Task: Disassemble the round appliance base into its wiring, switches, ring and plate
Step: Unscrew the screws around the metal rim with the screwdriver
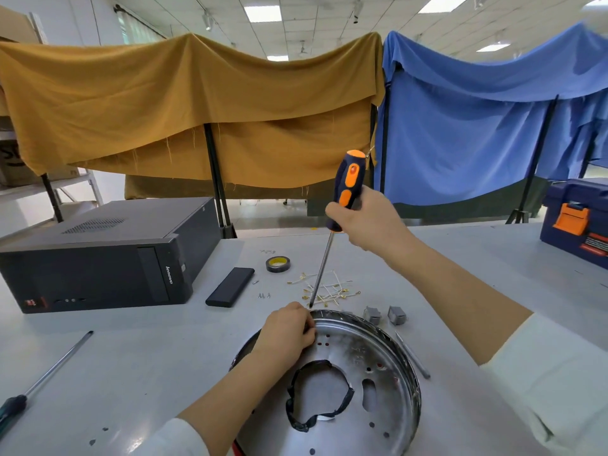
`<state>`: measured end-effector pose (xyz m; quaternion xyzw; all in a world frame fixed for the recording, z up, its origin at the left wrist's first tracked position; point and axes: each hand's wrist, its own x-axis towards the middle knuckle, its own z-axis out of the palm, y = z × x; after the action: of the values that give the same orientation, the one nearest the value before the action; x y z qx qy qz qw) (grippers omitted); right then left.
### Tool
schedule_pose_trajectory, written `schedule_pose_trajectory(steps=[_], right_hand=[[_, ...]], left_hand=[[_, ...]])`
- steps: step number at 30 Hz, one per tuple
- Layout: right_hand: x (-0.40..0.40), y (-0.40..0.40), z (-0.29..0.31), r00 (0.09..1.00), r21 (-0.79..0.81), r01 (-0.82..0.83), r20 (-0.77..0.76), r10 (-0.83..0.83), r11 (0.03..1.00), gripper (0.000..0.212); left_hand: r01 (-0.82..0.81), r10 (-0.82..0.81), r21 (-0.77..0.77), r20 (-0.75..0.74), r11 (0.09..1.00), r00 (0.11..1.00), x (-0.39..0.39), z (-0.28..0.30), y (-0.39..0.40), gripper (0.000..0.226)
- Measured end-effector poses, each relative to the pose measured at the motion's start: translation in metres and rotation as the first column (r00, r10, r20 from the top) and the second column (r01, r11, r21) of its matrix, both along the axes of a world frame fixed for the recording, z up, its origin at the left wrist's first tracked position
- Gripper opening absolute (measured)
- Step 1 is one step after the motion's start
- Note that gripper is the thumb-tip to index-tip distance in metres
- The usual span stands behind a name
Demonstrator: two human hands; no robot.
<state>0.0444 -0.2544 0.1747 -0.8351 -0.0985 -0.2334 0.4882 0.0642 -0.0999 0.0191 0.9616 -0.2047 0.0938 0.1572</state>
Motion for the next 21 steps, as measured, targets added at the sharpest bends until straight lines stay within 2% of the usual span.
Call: schedule_pose_trajectory(steps=[2,4,7,10,11,12,14,16,17,18,19,21], right_hand=[[-0.012,-0.009,0.007,0.989,0.162,-0.119,-0.067,0.132,0.980,0.011],[-0.025,-0.019,0.010,0.954,0.236,-0.243,-0.117,0.276,0.941,0.024],[-0.038,-0.036,0.001,0.834,0.441,-0.406,-0.179,0.522,0.801,0.029],[-0.047,-0.060,-0.014,0.661,0.738,-0.380,-0.205,0.722,0.557,0.039],[-0.049,-0.068,-0.019,0.625,0.789,-0.338,-0.219,0.749,0.513,0.041],[-0.051,-0.073,-0.025,0.623,0.795,-0.291,-0.265,0.736,0.533,0.040],[-0.051,-0.083,-0.040,0.690,0.661,-0.162,-0.455,0.563,0.732,0.035],[-0.049,-0.091,-0.061,0.724,0.321,-0.059,-0.638,0.262,0.945,0.023],[-0.047,-0.094,-0.073,0.736,0.111,-0.018,-0.671,0.088,0.994,0.022],[-0.044,-0.098,-0.085,0.751,-0.068,0.027,-0.657,-0.065,0.997,0.027],[-0.041,-0.102,-0.098,0.762,-0.180,0.075,-0.623,-0.173,0.981,0.033],[-0.038,-0.112,-0.121,0.763,-0.301,0.151,-0.570,-0.305,0.941,0.039]], left_hand=[[0.013,-0.013,0.026,-0.006,1.000,1.000,0.000,0.002,0.001,0.018],[0.016,-0.015,0.059,-0.013,0.998,1.000,-0.001,0.003,0.001,0.019],[0.005,-0.004,0.089,-0.005,0.996,1.000,-0.001,0.003,0.000,0.019],[-0.003,0.002,0.099,0.009,0.995,1.000,-0.002,0.001,-0.002,0.019],[-0.009,0.007,0.109,0.020,0.994,1.000,-0.002,0.000,-0.002,0.019],[-0.019,0.014,0.128,0.036,0.992,0.999,-0.003,0.000,-0.003,0.020],[-0.047,0.034,0.170,0.079,0.984,0.996,-0.002,-0.002,-0.005,0.022],[-0.062,0.043,0.196,0.103,0.979,0.994,-0.001,-0.005,-0.006,0.024],[-0.066,0.043,0.206,0.113,0.976,0.993,-0.001,-0.006,-0.007,0.025],[-0.069,0.043,0.215,0.123,0.974,0.992,0.000,-0.007,-0.007,0.025],[-0.071,0.042,0.223,0.130,0.972,0.991,0.001,-0.008,-0.006,0.025],[-0.071,0.039,0.227,0.143,0.971,0.989,0.002,-0.009,-0.006,0.025]])
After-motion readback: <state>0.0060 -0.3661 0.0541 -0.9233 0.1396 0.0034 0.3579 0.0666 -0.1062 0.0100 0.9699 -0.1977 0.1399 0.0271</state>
